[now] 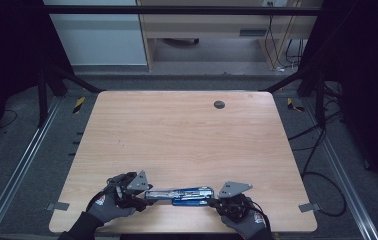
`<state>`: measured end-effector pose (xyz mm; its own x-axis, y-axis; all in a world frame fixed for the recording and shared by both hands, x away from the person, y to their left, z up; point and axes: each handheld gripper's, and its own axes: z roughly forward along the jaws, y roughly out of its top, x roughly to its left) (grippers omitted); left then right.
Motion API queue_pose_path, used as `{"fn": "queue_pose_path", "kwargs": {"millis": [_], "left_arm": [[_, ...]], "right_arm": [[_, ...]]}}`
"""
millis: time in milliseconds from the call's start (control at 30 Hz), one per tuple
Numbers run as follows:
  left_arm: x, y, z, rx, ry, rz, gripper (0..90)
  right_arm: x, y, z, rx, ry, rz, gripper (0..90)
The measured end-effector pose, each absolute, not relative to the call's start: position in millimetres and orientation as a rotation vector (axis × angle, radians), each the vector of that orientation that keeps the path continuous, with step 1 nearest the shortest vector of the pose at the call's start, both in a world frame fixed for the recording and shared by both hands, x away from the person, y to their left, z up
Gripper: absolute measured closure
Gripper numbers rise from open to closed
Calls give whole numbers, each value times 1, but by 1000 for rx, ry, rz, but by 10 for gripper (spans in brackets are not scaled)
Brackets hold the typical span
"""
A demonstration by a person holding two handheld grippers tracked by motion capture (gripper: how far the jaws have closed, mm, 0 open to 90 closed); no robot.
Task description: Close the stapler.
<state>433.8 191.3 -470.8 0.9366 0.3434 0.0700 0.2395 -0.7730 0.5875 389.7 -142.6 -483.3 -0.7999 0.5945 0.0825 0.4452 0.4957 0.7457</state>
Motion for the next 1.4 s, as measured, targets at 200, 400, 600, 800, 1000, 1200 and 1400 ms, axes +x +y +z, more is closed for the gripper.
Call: {"fn": "queue_pose_path", "kwargs": {"millis": [200, 400, 600, 800, 1000, 1200, 1400], "left_arm": [[435, 192, -475, 2499, 413, 213, 509], [436, 192, -474, 2493, 399, 203, 515], [438, 190, -473, 2500, 381, 189, 520], [441, 186, -473, 2510, 358, 171, 526], [443, 181, -474, 2529, 340, 160, 548], [443, 181, -474, 2534, 331, 152, 554], [444, 181, -473, 2539, 328, 147, 557]], "right_arm": [[392, -143, -485, 908, 2549, 1181, 900], [393, -143, -486, 908, 2550, 1170, 900], [393, -143, -488, 920, 2542, 1171, 900], [394, -143, -489, 924, 2536, 1165, 900], [395, -141, -489, 920, 2527, 1172, 900], [396, -140, -490, 925, 2517, 1172, 900], [395, -139, -490, 924, 2511, 1166, 900]]}}
